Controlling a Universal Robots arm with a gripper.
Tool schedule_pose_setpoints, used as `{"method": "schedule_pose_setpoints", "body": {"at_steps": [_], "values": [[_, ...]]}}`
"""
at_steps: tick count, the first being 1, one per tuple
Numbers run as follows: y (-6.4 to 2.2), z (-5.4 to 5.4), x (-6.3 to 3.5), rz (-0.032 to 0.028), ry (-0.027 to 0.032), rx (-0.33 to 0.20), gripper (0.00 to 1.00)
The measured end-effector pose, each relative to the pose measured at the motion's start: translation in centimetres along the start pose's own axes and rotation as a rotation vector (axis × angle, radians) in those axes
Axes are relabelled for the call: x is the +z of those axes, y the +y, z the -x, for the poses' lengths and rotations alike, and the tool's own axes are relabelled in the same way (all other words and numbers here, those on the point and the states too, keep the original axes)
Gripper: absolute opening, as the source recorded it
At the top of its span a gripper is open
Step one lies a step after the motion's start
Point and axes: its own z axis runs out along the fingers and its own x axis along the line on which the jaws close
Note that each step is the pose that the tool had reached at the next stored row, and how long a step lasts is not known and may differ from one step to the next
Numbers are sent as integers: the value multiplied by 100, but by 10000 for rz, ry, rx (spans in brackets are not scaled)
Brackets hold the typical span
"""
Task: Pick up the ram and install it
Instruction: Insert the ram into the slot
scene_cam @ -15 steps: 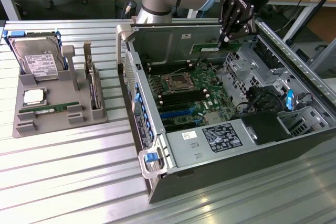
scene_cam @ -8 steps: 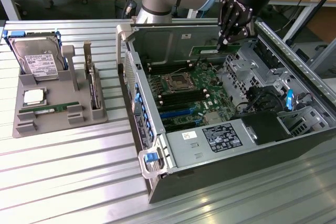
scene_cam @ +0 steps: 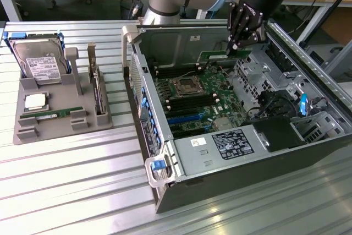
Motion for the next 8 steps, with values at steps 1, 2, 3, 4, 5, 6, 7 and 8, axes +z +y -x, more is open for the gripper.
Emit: {"method": "schedule_pose_setpoints", "body": {"at_steps": [1,2,3,4,5,6,7,8], "values": [[-1,-2,9,0,0,-1,13],[-1,-4,19,0,0,-1,13],[-1,-7,27,0,0,-1,13],[-2,-8,33,0,0,-1,13],[-2,-10,44,0,0,0,13],[-2,-12,53,0,0,0,13],[-3,-14,61,0,1,-1,13],[-4,-17,71,0,0,0,13]]}}
